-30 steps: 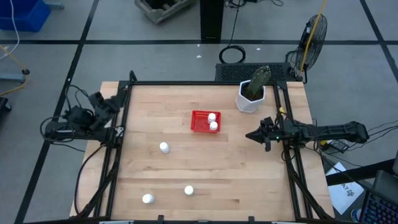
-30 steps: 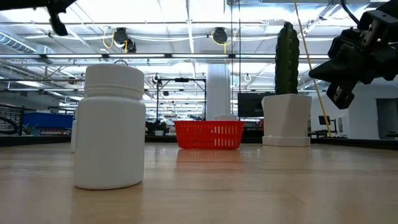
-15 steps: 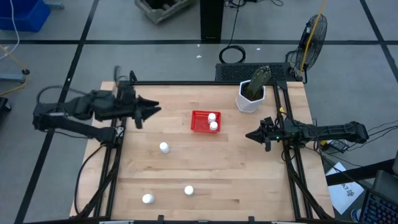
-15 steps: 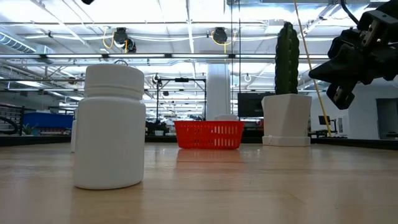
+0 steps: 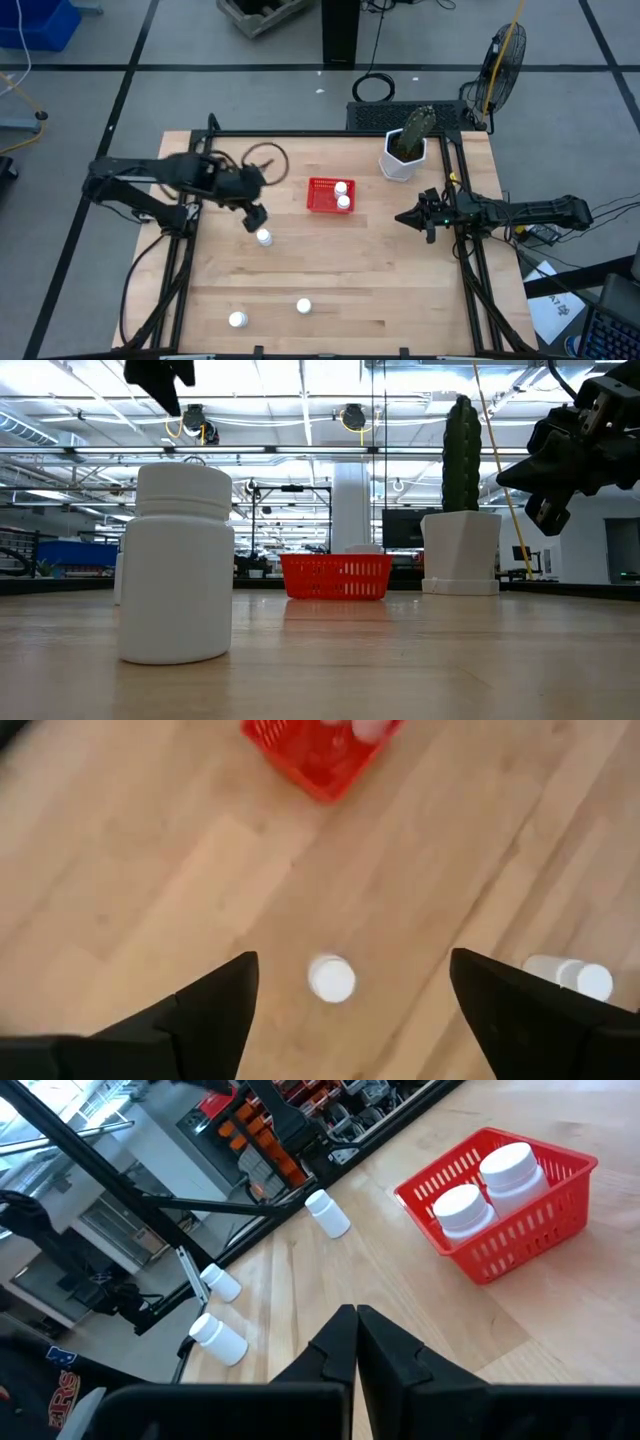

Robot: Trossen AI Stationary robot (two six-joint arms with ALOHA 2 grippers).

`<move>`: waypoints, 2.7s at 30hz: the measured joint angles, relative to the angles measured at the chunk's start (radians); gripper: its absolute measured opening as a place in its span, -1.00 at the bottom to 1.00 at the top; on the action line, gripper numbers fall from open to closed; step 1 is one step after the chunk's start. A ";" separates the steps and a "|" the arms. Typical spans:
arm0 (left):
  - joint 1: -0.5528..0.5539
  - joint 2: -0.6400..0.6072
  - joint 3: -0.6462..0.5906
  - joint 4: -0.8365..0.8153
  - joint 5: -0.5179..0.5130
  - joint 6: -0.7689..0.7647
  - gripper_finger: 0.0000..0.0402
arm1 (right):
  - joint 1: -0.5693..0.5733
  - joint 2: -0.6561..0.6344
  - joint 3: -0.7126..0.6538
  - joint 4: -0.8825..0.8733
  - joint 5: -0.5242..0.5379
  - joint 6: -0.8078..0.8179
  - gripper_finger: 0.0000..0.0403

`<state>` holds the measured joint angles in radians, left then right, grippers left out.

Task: Pick and place pill bottles into a basket
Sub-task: Put the white medicine bottle into the red basket

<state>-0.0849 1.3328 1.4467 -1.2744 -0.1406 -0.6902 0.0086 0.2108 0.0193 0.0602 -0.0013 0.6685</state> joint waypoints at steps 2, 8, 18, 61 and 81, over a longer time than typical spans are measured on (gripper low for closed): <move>-0.001 0.045 0.000 -0.005 0.011 -0.029 0.62 | 0.000 0.000 0.000 0.000 0.000 0.000 -0.98; -0.003 0.178 -0.002 -0.093 0.013 -0.042 0.56 | 0.000 0.000 0.000 0.000 0.000 0.000 -0.98; -0.079 0.259 -0.049 -0.010 0.035 0.013 0.54 | 0.000 0.000 0.000 0.000 0.000 0.000 -0.98; -0.060 0.104 -0.506 0.447 0.166 -0.143 0.41 | 0.000 0.000 0.000 0.000 0.000 0.000 -0.98; -0.057 0.104 -0.506 0.438 0.104 -0.081 0.41 | 0.000 0.000 -0.001 0.000 0.000 0.000 -0.98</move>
<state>-0.1415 1.4372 0.9405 -0.8359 -0.0368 -0.7712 0.0083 0.2108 0.0186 0.0605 -0.0013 0.6685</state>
